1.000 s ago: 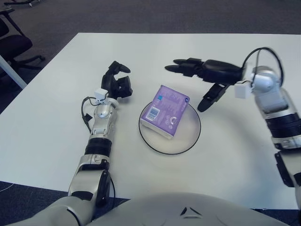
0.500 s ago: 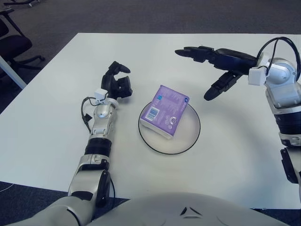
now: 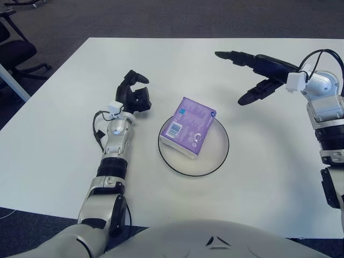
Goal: Put the tissue paper into the plate.
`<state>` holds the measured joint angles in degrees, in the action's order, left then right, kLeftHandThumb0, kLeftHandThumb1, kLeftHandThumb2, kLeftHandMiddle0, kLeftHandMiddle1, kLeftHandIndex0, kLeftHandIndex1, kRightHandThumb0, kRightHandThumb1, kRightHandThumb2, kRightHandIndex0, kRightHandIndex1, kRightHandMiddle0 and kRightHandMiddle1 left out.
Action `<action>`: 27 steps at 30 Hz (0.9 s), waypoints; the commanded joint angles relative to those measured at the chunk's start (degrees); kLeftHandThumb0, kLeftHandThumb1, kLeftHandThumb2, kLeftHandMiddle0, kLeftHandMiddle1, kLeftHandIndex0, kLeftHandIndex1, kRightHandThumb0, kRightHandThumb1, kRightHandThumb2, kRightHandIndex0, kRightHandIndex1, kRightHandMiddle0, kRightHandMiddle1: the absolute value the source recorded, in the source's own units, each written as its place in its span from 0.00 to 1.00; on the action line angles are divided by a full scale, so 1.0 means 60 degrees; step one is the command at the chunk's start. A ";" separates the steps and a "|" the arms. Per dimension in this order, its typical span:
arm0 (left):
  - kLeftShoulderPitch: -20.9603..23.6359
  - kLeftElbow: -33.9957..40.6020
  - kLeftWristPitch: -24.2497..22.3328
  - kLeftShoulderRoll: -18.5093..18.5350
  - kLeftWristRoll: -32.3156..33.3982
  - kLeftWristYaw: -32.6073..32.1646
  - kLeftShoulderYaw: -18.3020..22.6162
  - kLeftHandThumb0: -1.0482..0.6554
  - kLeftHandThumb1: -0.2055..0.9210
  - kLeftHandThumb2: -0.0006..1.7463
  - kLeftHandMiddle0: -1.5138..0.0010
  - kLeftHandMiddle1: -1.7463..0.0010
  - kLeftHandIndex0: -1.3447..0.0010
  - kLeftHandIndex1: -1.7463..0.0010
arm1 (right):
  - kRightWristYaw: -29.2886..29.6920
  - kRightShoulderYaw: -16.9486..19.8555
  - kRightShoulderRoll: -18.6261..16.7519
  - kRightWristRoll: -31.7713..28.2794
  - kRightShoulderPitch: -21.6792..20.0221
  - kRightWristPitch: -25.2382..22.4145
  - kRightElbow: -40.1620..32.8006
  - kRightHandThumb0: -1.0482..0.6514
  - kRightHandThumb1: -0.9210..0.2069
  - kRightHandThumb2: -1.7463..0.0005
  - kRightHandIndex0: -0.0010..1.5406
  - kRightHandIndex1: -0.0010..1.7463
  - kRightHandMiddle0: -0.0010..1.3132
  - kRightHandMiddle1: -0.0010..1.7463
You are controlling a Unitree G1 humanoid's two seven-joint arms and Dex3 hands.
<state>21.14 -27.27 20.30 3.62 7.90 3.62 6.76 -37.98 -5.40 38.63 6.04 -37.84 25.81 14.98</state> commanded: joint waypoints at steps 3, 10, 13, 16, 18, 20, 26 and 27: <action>-0.1624 -0.0893 -0.0076 -0.0491 -0.0080 -0.0048 -0.0065 0.34 0.50 0.72 0.14 0.00 0.57 0.00 | 0.1960 0.0494 -0.0793 0.0590 0.0172 -0.0177 0.0216 0.06 0.01 0.87 0.07 0.03 0.01 0.21; -0.1608 -0.0946 -0.0048 -0.0481 -0.0019 0.0026 -0.0034 0.34 0.50 0.73 0.13 0.00 0.57 0.00 | 0.3664 0.1090 -0.1724 0.0366 0.0705 -0.1405 0.0302 0.16 0.10 0.74 0.11 0.20 0.00 0.44; -0.1603 -0.0959 -0.0015 -0.0475 -0.0033 0.0019 -0.0033 0.34 0.50 0.73 0.13 0.00 0.57 0.00 | 0.3920 0.1443 -0.1966 -0.0068 0.0932 -0.2065 0.0107 0.19 0.15 0.67 0.10 0.32 0.00 0.52; -0.1593 -0.0973 0.0002 -0.0462 -0.0038 0.0026 -0.0031 0.34 0.50 0.73 0.13 0.00 0.57 0.00 | 0.4025 0.1777 -0.2271 -0.0611 0.1124 -0.2713 -0.0162 0.27 0.23 0.55 0.11 0.44 0.01 0.70; -0.1594 -0.0967 0.0011 -0.0462 -0.0042 0.0026 -0.0034 0.34 0.50 0.73 0.13 0.00 0.56 0.00 | 0.4101 0.1965 -0.2495 -0.0956 0.1208 -0.3158 -0.0392 0.31 0.27 0.49 0.11 0.49 0.03 0.78; -0.1598 -0.0957 0.0028 -0.0460 -0.0047 0.0030 -0.0038 0.34 0.49 0.73 0.13 0.00 0.56 0.00 | 0.4265 0.2172 -0.2773 -0.1318 0.1250 -0.3652 -0.0620 0.35 0.22 0.52 0.13 0.56 0.10 0.88; -0.1659 -0.0843 0.0068 -0.0472 -0.0091 0.0013 -0.0090 0.34 0.50 0.73 0.13 0.00 0.56 0.00 | 0.4829 0.2701 -0.3626 -0.2171 0.1817 -0.4398 -0.0871 0.39 0.17 0.56 0.18 0.69 0.21 0.99; -0.1674 -0.0823 0.0073 -0.0467 -0.0096 0.0017 -0.0097 0.34 0.50 0.73 0.13 0.00 0.56 0.00 | 0.4873 0.2773 -0.3767 -0.2303 0.1974 -0.4399 -0.0800 0.39 0.17 0.55 0.18 0.70 0.22 0.99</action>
<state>21.11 -27.46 20.22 3.86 7.79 3.63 6.74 -10.51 9.04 19.52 -4.10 -28.77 1.60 11.24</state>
